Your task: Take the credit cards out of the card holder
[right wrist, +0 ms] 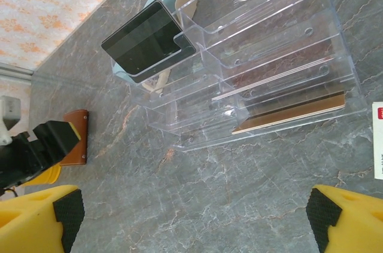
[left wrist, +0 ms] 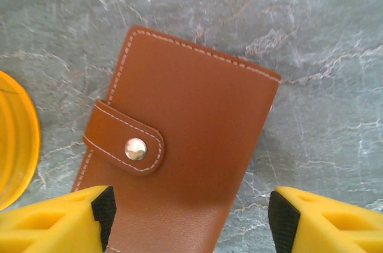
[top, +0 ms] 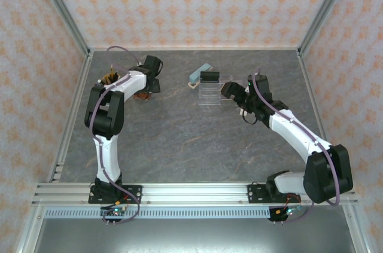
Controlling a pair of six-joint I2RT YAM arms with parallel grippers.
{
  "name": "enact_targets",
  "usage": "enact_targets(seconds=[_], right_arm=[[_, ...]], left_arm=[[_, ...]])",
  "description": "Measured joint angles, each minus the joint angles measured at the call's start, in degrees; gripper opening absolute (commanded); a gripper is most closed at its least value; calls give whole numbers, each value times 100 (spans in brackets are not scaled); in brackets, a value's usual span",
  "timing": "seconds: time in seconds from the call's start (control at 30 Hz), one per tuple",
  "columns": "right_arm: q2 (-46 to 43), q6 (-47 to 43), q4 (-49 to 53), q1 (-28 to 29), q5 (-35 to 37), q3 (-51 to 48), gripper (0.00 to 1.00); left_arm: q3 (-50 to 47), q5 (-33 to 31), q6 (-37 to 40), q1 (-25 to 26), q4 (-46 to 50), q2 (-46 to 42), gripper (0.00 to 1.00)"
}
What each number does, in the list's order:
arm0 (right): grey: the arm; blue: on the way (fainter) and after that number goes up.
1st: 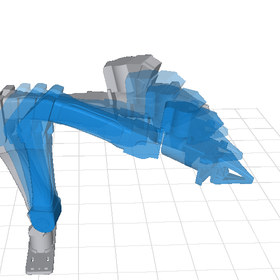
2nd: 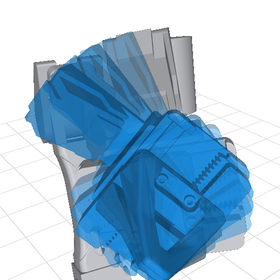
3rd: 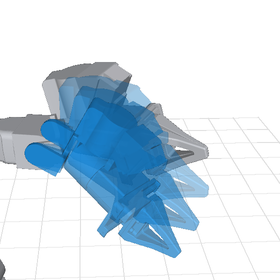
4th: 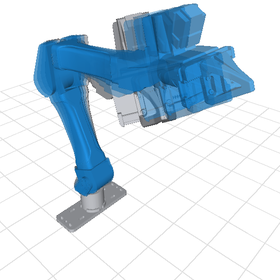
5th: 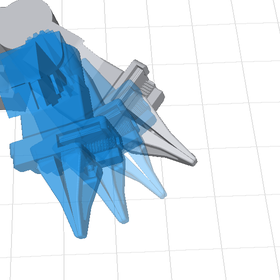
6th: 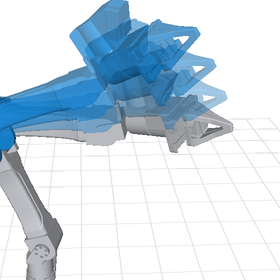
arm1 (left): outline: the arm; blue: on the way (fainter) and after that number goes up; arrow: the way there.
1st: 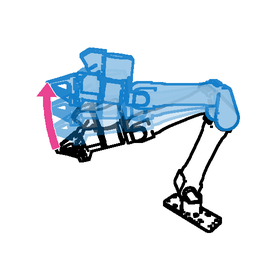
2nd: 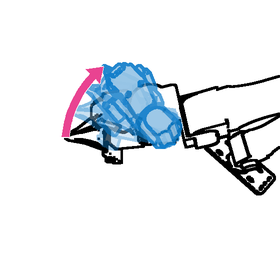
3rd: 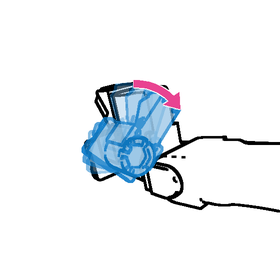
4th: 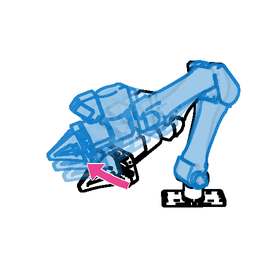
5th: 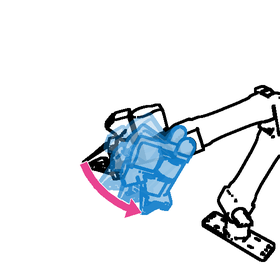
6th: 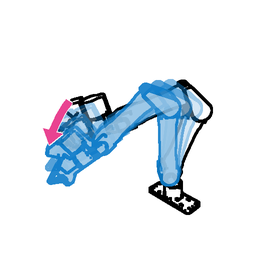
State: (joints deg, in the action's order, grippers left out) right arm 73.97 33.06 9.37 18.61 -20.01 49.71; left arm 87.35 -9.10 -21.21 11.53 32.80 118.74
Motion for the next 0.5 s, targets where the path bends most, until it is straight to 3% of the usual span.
enact_targets(seconds=[0.33, 0.5], right_arm=[[0, 42, 2, 0, -44, -11, 97], [0, 39, 2, 0, -44, -11, 97]], left_arm=[[-107, 439, -144, -2, 13, 79, 56], [-494, 868, -127, -26, -162, -219, 56]])
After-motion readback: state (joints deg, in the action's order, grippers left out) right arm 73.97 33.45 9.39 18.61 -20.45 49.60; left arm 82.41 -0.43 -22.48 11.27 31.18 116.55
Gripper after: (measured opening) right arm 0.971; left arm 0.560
